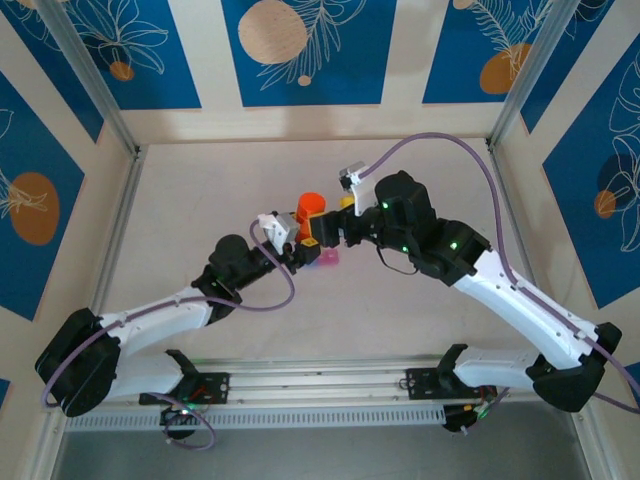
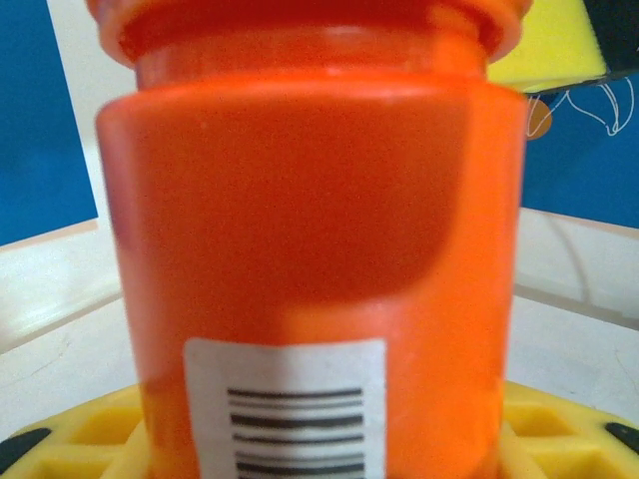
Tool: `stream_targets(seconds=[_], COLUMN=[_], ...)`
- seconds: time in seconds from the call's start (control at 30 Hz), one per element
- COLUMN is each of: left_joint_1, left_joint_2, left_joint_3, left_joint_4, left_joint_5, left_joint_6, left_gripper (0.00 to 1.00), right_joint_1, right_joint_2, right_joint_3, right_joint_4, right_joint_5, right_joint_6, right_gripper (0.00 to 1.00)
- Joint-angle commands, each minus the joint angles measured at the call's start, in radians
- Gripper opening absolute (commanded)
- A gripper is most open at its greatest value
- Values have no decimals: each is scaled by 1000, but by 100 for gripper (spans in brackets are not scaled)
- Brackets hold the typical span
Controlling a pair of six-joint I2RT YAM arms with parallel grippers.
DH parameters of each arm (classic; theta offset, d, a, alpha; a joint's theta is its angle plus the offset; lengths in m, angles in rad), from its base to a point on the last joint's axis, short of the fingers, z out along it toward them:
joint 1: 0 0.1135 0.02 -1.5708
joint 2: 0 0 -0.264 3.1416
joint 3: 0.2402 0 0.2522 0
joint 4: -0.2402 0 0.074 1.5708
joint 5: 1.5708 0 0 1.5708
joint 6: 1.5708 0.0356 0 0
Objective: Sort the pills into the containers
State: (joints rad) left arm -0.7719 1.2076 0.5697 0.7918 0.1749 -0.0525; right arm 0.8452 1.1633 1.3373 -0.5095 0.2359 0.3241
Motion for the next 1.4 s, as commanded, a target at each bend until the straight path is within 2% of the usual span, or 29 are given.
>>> stream_targets(seconds=[0.0, 0.33, 0.67, 1.3, 1.37], left_joint_1=[-12, -20, -21, -26, -26], left_joint_2=[6, 4, -8, -9, -6], left_joint_3=[39, 40, 38, 45, 46], left_joint_4=[21, 9, 12, 23, 24], left_joint_5=[19, 27, 69, 95, 100], left_joint_6=[-13, -10, 0, -6, -6], left_gripper=[0, 0, 0, 0, 0], right_joint_1=[6, 5, -17, -40, -47], right_joint_2=[15, 66, 73, 79, 76], right_joint_3=[39, 81, 79, 58, 54], right_joint_4=[2, -4, -8, -27, -24], right_joint_5=[-2, -1, -53, -86, -99], right_joint_6=[-3, 18, 21, 6, 5], right_gripper=[84, 85, 79, 75, 72])
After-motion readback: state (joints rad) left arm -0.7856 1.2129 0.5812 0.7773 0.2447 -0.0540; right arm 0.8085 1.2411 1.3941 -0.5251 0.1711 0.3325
